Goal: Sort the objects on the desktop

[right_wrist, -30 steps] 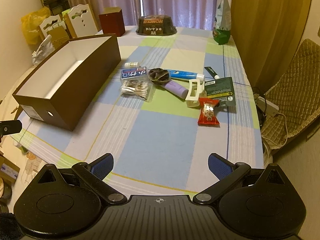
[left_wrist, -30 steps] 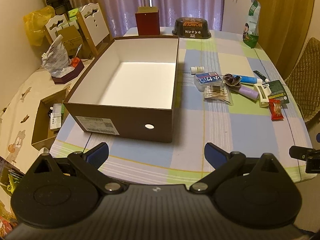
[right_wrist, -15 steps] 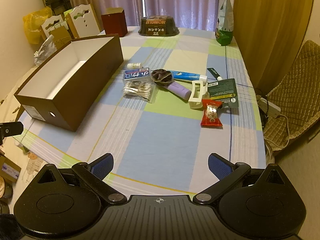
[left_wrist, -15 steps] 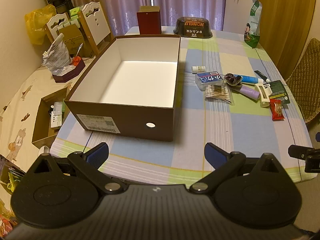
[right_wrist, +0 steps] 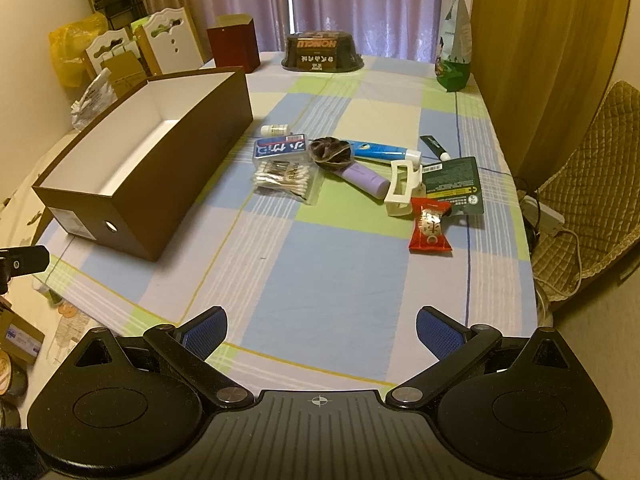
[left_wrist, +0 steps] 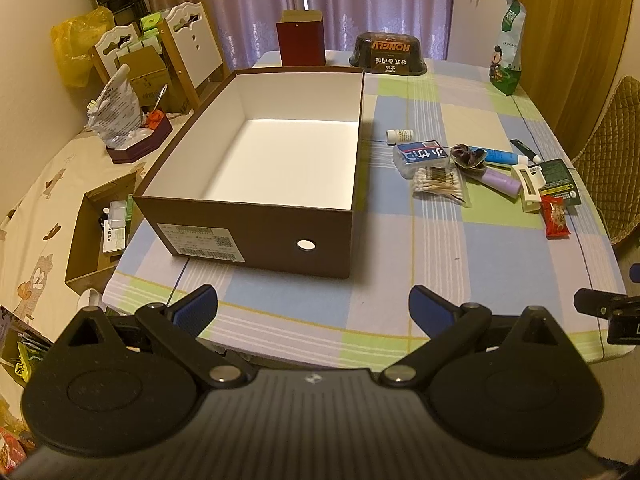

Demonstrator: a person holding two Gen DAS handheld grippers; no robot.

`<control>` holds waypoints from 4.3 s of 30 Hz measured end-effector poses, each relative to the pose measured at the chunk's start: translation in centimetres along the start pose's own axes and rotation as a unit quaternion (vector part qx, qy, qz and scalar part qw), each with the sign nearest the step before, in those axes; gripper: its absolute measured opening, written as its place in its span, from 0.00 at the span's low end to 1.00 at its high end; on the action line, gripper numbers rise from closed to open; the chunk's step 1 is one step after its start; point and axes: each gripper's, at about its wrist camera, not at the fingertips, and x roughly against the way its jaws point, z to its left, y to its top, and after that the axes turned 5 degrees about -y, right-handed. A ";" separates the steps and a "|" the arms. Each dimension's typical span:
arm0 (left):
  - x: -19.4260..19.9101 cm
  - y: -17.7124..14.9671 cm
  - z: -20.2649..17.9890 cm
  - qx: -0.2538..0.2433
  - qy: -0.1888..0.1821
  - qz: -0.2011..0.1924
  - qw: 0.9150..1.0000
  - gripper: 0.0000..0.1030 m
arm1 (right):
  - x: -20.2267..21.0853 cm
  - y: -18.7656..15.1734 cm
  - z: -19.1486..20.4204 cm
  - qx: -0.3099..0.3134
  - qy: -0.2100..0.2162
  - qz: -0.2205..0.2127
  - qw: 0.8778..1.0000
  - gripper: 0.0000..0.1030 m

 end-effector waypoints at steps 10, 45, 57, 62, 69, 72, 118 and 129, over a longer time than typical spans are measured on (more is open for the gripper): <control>0.0 -0.3 0.6 0.000 -0.005 0.000 1.000 0.98 | 0.1 -0.2 0.6 -0.002 -0.002 0.000 1.000 1.00; -5.5 3.2 -7.9 -0.064 -0.125 -0.001 0.990 0.99 | -3.6 1.3 -8.1 -0.068 -0.024 -0.005 0.997 1.00; -10.9 6.5 -11.9 -0.092 -0.119 0.024 0.988 0.99 | -7.7 2.9 -13.0 -0.092 -0.025 0.035 0.995 0.99; -13.6 7.4 -12.7 -0.096 -0.112 0.038 0.988 0.99 | -9.7 3.5 -13.7 -0.096 -0.015 0.034 0.995 0.99; -16.6 8.2 -13.4 -0.092 -0.104 0.057 0.989 0.99 | -13.0 4.5 -14.3 -0.107 0.000 0.043 0.993 0.67; -17.6 8.5 -13.5 -0.091 -0.098 0.061 0.989 0.99 | -13.9 4.9 -14.1 -0.101 0.003 0.033 0.994 0.67; -26.7 9.3 -14.0 -0.087 -0.106 0.068 0.988 0.55 | -15.9 4.0 -17.1 -0.042 0.024 0.052 0.997 0.29; -20.4 8.5 -13.7 -0.063 -0.146 0.062 0.985 0.19 | -16.1 4.7 -16.4 -0.008 0.060 0.055 0.997 0.29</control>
